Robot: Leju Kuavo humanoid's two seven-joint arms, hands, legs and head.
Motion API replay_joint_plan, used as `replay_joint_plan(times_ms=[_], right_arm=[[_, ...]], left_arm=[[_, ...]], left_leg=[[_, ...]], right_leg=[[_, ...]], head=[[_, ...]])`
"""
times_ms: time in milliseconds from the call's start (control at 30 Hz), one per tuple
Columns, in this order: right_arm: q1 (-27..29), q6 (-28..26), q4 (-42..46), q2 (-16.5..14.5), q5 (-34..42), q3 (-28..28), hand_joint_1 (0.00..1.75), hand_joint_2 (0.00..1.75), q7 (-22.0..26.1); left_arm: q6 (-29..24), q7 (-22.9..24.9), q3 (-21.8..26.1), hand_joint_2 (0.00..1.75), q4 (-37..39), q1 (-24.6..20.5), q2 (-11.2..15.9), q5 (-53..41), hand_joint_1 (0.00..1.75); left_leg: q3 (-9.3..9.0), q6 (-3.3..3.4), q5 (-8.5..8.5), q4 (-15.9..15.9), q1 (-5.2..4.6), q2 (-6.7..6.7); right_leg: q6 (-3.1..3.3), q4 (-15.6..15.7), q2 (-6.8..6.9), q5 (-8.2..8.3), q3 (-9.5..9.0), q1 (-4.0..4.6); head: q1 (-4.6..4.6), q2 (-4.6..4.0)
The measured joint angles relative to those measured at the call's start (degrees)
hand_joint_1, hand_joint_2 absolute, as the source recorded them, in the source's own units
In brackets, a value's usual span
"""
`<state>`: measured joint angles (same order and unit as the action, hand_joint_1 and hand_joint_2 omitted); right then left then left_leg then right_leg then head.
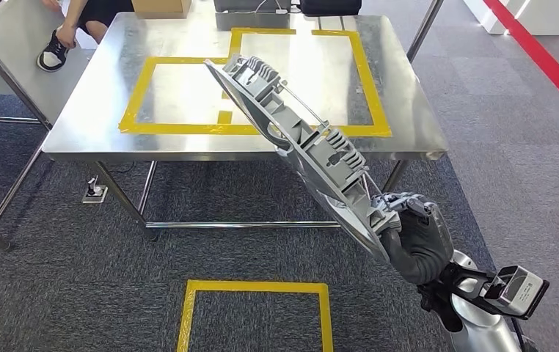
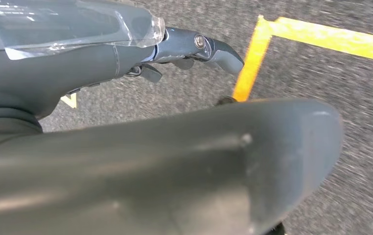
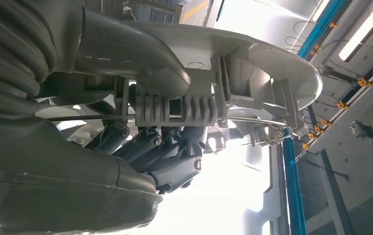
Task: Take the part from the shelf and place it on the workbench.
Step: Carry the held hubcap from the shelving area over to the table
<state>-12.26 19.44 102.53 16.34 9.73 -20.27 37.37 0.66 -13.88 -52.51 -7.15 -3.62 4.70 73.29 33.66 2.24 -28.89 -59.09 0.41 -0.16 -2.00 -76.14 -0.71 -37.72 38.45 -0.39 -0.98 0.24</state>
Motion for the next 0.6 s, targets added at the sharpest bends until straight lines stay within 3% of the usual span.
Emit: replay_joint_plan(times_ms=[33, 67, 100, 167, 200, 233, 333, 367, 433, 500, 533, 567, 600], right_arm=[[0.28, 0.04, 0.01, -0.02, -0.17, 0.07, 1.75, 1.75, 0.11], [0.51, 0.09, 0.02, -0.05, -0.44, 0.14, 1.75, 1.75, 0.18], [0.71, 0.14, 0.07, -0.1, -0.77, 0.2, 1.75, 1.75, 0.21], [1.12, 0.19, 0.23, -0.24, -1.42, 0.34, 1.75, 1.75, 0.22], [1.33, 0.18, 0.38, -0.37, -1.73, 0.43, 1.75, 1.75, 0.21], [1.51, 0.17, 0.67, -0.54, -2.01, 0.55, 1.75, 1.75, 0.2], [1.78, 0.16, 1.82, -1.1, -2.81, 0.9, 1.75, 1.75, 0.19], [1.83, 0.16, 2.09, -1.28, -2.96, 0.96, 1.75, 1.75, 0.18], [2.0, 0.15, 2.52, -1.65, -3.13, 1.11, 1.75, 1.75, 0.18], [2.32, 0.14, 2.87, -1.92, -3.25, 1.24, 1.75, 1.75, 0.19], [2.58, 0.14, 3.02, -2.02, -3.34, 1.29, 1.75, 1.75, 0.18], [2.85, 0.14, 3.15, -2.11, -3.48, 1.33, 1.75, 1.75, 0.18], [3.1, 0.14, 3.28, -2.21, -3.62, 1.36, 1.75, 1.75, 0.18]], left_arm=[[0.0, -0.05, -0.01, 0.0, 0.0, 0.01, -0.01, 0.0, 0.0], [0.0, -0.09, -0.01, 0.0, 0.0, 0.01, -0.02, 0.01, 0.0], [0.0, -0.13, -0.02, 0.0, 0.0, 0.01, -0.03, 0.03, 0.0], [-0.01, -0.15, -0.03, 0.0, 0.02, 0.05, -0.06, 0.14, 0.0], [-0.01, -0.15, -0.04, 0.0, 0.02, 0.06, -0.08, 0.24, 0.0], [-0.01, -0.14, -0.05, 0.0, 0.02, 0.06, -0.11, 0.32, 0.0], [0.0, -0.15, -0.08, 0.0, -0.03, -0.19, -0.14, 0.5, 0.0], [0.0, -0.17, -0.1, 0.0, -0.04, -0.34, -0.16, 0.51, 0.0], [0.0, -0.19, -0.24, 0.0, -0.04, -0.47, -0.2, 0.53, 0.0], [0.01, -0.19, -0.4, 0.0, -0.04, -0.33, -0.18, 0.56, 0.0], [0.01, -0.19, -0.45, 0.0, -0.04, -0.25, -0.18, 0.58, 0.0], [0.01, -0.19, -0.49, 0.0, -0.04, -0.21, -0.17, 0.6, 0.0], [0.01, -0.19, -0.53, 0.0, -0.03, -0.19, -0.17, 0.61, 0.0]], left_leg=[[-1.16, -0.01, -0.95, 0.0, 0.0, 0.13], [-2.42, -0.06, -1.95, 0.01, -0.02, 0.23], [-3.67, -0.14, -2.95, 0.02, -0.05, 0.34], [-5.52, -0.48, -4.84, 0.04, -0.18, 0.53], [-6.12, -0.8, -5.7, 0.21, -0.23, 0.63], [-6.83, -1.18, -6.22, 0.31, -0.26, 0.69], [-7.82, -2.15, -5.81, -0.92, -0.29, 0.75], [-6.58, -2.39, -5.25, -3.17, -0.28, 0.64], [-1.93, -2.85, -5.76, -9.89, -0.18, 0.4], [3.08, -3.19, -9.34, -14.52, -0.11, 0.38], [4.74, -3.28, -10.93, -14.75, -0.11, 0.37], [5.69, -3.29, -11.31, -13.51, -0.12, 0.37], [6.02, -3.22, -9.94, -10.89, -0.14, 0.35]], right_leg=[[-0.01, 0.77, 0.04, -2.16, 1.06, 0.01], [0.11, 2.79, 0.06, -2.81, 1.54, 0.02], [0.36, 5.79, 0.14, -1.29, 1.61, 0.04], [1.07, 12.0, 0.68, 7.03, 1.28, 0.22], [1.35, 13.81, 0.89, 10.46, 0.94, 0.37], [1.62, 14.77, 0.93, 12.5, 0.63, 0.52], [2.42, 15.88, 0.41, 11.64, -1.6, 0.32], [2.66, 16.25, 0.34, 11.26, -2.61, 0.14], [2.99, 16.78, 0.16, 10.25, -4.36, -0.04], [3.15, 16.94, -0.13, 8.82, -5.91, -0.06], [3.15, 16.96, -0.29, 8.0, -6.89, -0.05], [3.11, 16.96, -0.42, 7.12, -7.98, -0.05], [3.03, 16.97, -0.52, 6.2, -9.16, -0.05]], head=[[0.03, 0.0], [0.03, 0.0], [0.04, 0.0], [0.05, 0.0], [0.01, 0.0], [-0.04, 0.0], [-0.2, 0.0], [-0.32, 0.0], [-0.55, 0.0], [-0.64, 0.0], [-0.64, 0.0], [-0.67, 0.0], [-0.65, 0.0]])
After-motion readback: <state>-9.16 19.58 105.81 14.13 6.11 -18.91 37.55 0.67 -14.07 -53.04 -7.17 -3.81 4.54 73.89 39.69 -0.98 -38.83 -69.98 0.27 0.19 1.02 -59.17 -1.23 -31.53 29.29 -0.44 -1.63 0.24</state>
